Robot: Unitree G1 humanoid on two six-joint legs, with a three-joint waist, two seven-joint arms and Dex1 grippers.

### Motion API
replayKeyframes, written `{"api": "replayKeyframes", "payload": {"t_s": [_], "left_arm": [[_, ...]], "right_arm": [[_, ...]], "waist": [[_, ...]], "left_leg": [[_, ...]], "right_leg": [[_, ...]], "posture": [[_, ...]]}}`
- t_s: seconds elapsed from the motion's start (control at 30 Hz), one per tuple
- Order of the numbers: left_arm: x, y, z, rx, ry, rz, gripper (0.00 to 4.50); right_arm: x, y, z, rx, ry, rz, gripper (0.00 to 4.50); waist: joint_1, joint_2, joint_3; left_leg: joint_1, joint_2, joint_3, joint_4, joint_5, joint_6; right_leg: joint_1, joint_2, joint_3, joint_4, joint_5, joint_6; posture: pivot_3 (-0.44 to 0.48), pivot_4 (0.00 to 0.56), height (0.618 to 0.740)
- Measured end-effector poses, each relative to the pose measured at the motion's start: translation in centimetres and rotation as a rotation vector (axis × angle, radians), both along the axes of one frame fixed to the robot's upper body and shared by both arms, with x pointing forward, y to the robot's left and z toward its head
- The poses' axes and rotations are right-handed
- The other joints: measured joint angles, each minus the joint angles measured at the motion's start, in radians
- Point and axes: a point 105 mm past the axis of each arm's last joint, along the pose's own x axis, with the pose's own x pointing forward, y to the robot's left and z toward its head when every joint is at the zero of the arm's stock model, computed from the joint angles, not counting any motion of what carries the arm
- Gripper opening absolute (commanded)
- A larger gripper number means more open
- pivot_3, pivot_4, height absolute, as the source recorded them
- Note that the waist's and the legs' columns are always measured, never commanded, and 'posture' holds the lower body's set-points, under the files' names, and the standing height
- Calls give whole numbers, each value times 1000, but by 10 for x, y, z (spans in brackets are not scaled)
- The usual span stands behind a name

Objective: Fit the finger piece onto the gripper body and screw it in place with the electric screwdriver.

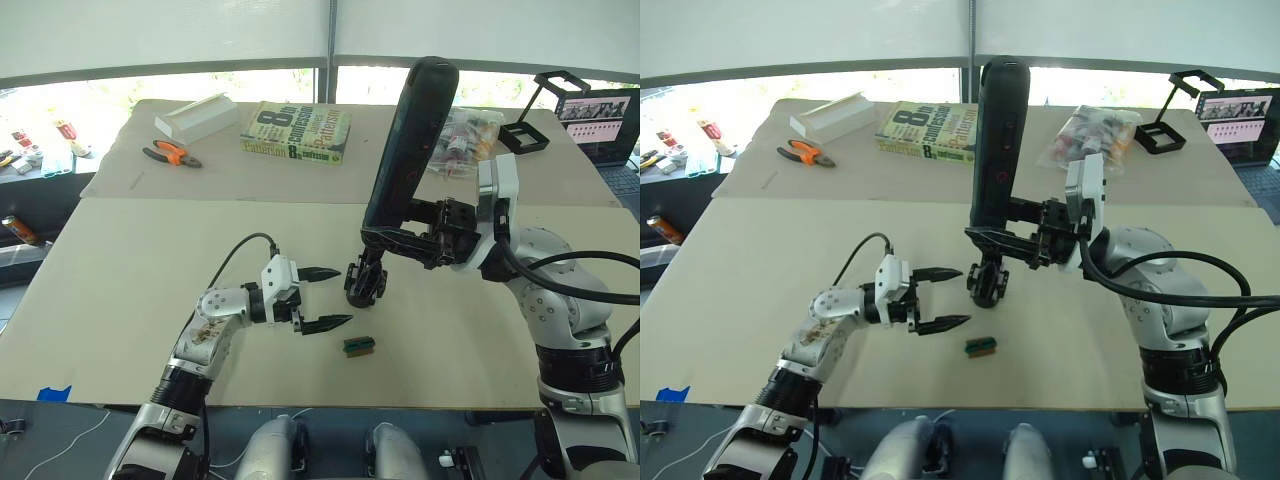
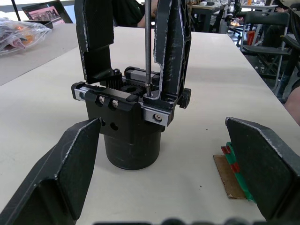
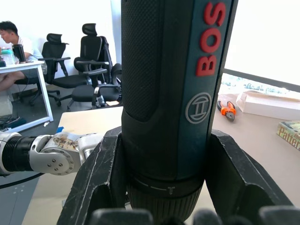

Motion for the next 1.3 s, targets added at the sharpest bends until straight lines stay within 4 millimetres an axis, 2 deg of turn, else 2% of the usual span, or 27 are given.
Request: {"api": "replayKeyframes", "payload": {"t_s": [0.33,0.67,1.1,1.2,1.27,1.3], "left_arm": [[18,-13,-25,66,22,61,4500],[29,-36,-20,33,28,46,4500],[32,-45,-25,42,45,36,4500],[32,-46,-26,44,46,35,3725],[32,-45,-27,50,50,35,2683],[33,-44,-27,48,48,38,2410]], "right_arm": [[0,1,-1,4,4,-1,1923],[-1,1,0,4,1,-5,1923],[-2,2,1,4,-5,-7,1923],[-2,2,1,4,-6,-7,1923],[-2,2,0,4,-5,-7,1923],[-2,2,1,5,-8,-8,1923]], "waist": [[0,0,0],[0,-1,0],[0,-1,0],[0,-1,0],[0,-1,0],[0,-1,0]], "left_leg": [[0,0,0,0,0,0],[-1,0,0,0,0,0],[-1,0,0,0,0,0],[-1,0,0,0,0,0],[-1,0,0,0,0,0],[-1,0,0,0,0,0]], "right_leg": [[0,0,0,0,0,0],[0,0,-1,0,0,0],[0,0,-1,0,0,0],[0,0,-1,0,0,0],[0,0,-1,0,0,0],[0,0,-1,0,0,0]], "posture": [[0,150,740],[0,150,740],[0,150,740],[0,150,740],[0,150,740],[0,150,740]]}}
